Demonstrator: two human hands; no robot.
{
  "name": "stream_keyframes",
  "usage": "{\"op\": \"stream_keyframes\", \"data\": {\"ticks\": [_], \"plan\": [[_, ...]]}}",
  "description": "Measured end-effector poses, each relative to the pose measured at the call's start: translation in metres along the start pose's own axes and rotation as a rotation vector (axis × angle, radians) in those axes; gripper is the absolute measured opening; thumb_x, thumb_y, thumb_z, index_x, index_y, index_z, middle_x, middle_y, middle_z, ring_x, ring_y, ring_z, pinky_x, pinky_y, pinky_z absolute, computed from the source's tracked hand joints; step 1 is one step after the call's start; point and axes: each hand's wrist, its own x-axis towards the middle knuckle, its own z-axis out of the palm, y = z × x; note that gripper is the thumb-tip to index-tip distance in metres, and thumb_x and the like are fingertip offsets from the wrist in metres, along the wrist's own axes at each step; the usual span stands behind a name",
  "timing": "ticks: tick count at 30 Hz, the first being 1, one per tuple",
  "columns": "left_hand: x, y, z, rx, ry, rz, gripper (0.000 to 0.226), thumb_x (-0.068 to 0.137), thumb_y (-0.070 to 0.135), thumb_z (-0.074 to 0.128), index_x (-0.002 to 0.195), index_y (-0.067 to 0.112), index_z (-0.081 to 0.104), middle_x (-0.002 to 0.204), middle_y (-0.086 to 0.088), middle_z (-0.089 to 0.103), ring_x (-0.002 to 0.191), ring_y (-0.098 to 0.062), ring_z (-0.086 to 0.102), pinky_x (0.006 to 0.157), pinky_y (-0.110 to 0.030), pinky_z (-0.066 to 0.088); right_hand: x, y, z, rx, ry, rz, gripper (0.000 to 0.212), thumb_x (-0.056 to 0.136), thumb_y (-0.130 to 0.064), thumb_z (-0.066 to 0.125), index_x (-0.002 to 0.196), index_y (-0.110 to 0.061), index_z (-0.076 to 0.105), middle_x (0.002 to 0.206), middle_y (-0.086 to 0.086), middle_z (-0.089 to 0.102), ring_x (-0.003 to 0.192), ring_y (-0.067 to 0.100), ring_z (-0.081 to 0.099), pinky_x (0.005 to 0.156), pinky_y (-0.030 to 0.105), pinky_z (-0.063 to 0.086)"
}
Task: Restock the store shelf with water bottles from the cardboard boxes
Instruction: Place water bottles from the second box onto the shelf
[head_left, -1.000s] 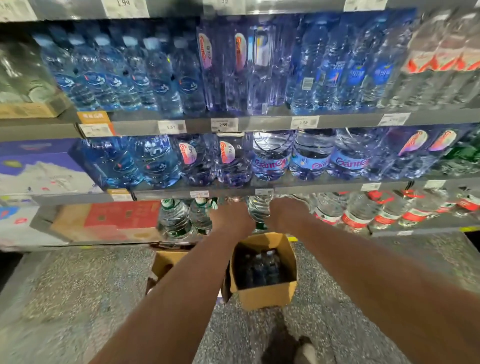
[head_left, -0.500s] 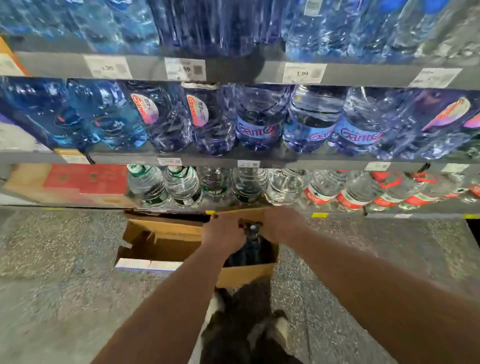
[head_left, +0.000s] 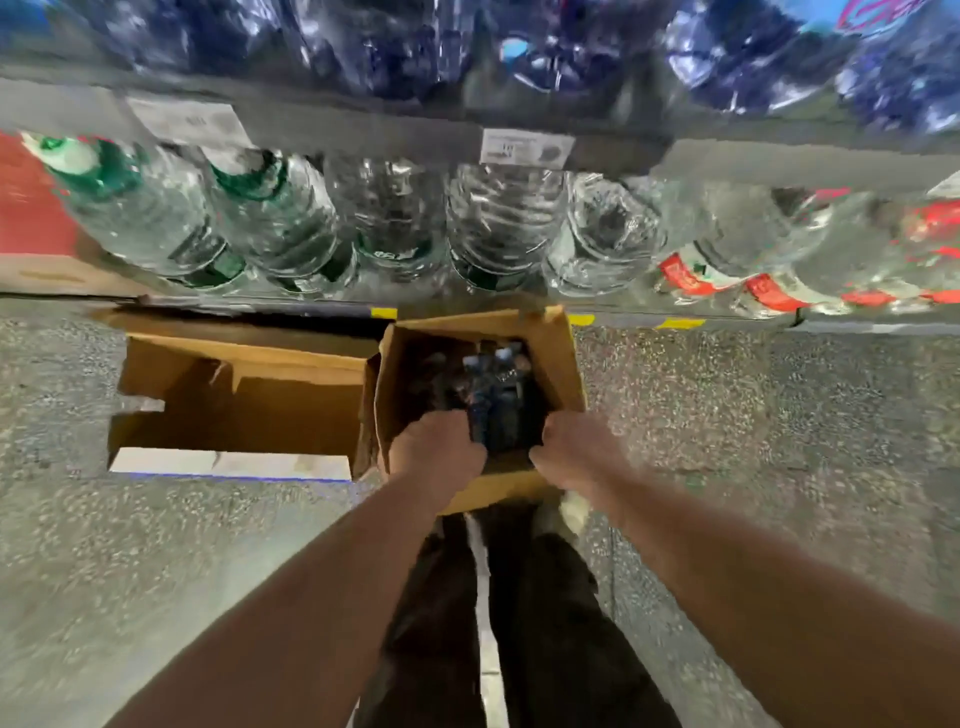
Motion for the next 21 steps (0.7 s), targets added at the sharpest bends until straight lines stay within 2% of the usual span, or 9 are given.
{"op": "stream_keyframes", "data": {"ticks": [4,6,8,11,13,14,16,18,21], "plan": [[0.065,-0.019,0.06,-0.174,-0.096,-0.078,0.032,0.087,0.03,0.055,0.115,0.014,0.057,0.104,-0.007,0.059,0.097,-0.029,0.058,0.075,-0.034,0.046,0.074,0.018,0.054,0.037,-0.048,0.005,0.008,0.082,-0.025,0.055,0.082,-0.017,0.056,0.078,0.004,0.058,0.079,0.026,0.061,0.06,0.028,0.041],[0.098,-0.024,0.089,-0.27,-0.104,-0.109,0.037,0.089,0.027,0.055,0.121,0.01,0.055,0.118,-0.011,0.059,0.108,-0.031,0.056,0.082,-0.034,0.045,0.116,0.027,0.082,0.082,-0.057,-0.008,0.022,0.087,-0.026,0.054,0.102,-0.011,0.059,0.1,0.01,0.062,0.096,0.03,0.059,0.07,0.028,0.04],[0.127,-0.024,0.115,-0.366,-0.093,-0.161,0.039,0.089,0.026,0.056,0.123,0.007,0.052,0.122,-0.014,0.058,0.111,-0.031,0.055,0.088,-0.035,0.045,0.152,0.033,0.105,0.141,-0.055,0.011,0.031,0.089,-0.026,0.054,0.113,-0.008,0.059,0.114,0.013,0.06,0.106,0.032,0.056,0.074,0.027,0.036],[0.164,-0.021,0.15,-0.455,-0.087,-0.211,0.042,0.092,0.024,0.053,0.128,0.003,0.048,0.126,-0.018,0.055,0.115,-0.034,0.052,0.094,-0.038,0.043,0.194,0.04,0.135,0.308,-0.008,0.059,0.027,0.088,-0.027,0.058,0.11,-0.012,0.061,0.106,0.012,0.063,0.1,0.033,0.059,0.069,0.029,0.04],[0.182,-0.02,0.169,-0.481,-0.095,-0.24,0.047,0.093,0.023,0.052,0.133,0.0,0.042,0.132,-0.021,0.05,0.12,-0.036,0.048,0.097,-0.038,0.039,0.216,0.043,0.154,0.405,0.028,0.013,0.017,0.088,-0.022,0.058,0.103,-0.014,0.062,0.093,0.008,0.062,0.088,0.028,0.059,0.061,0.028,0.039],[0.189,-0.019,0.177,-0.498,-0.096,-0.25,0.051,0.093,0.023,0.052,0.137,0.0,0.038,0.136,-0.022,0.045,0.124,-0.036,0.044,0.099,-0.038,0.037,0.225,0.044,0.163,0.407,0.047,-0.013,0.02,0.088,-0.021,0.058,0.106,-0.013,0.062,0.095,0.007,0.061,0.089,0.026,0.058,0.062,0.027,0.038],[0.201,-0.017,0.188,-0.554,-0.088,-0.268,0.058,0.093,0.023,0.052,0.142,0.003,0.03,0.142,-0.019,0.037,0.128,-0.034,0.04,0.102,-0.038,0.034,0.238,0.044,0.178,0.405,0.074,-0.044,0.039,0.087,-0.021,0.06,0.125,-0.013,0.054,0.119,0.008,0.058,0.108,0.026,0.055,0.081,0.031,0.045],[0.21,-0.014,0.195,-0.573,-0.065,-0.296,0.057,0.094,0.023,0.051,0.143,0.006,0.029,0.142,-0.018,0.036,0.127,-0.033,0.041,0.102,-0.038,0.036,0.248,0.043,0.188,0.464,0.066,-0.043,0.056,0.086,-0.024,0.062,0.138,-0.015,0.041,0.135,0.008,0.049,0.123,0.025,0.047,0.098,0.034,0.041],[0.221,-0.008,0.197,-0.507,-0.033,-0.384,0.058,0.094,0.024,0.052,0.142,0.003,0.028,0.139,-0.019,0.035,0.124,-0.035,0.043,0.098,-0.038,0.039,0.264,0.046,0.191,0.572,0.018,0.071,0.066,0.084,-0.027,0.067,0.141,-0.016,0.036,0.139,0.007,0.047,0.125,0.026,0.046,0.098,0.032,0.038]]}}
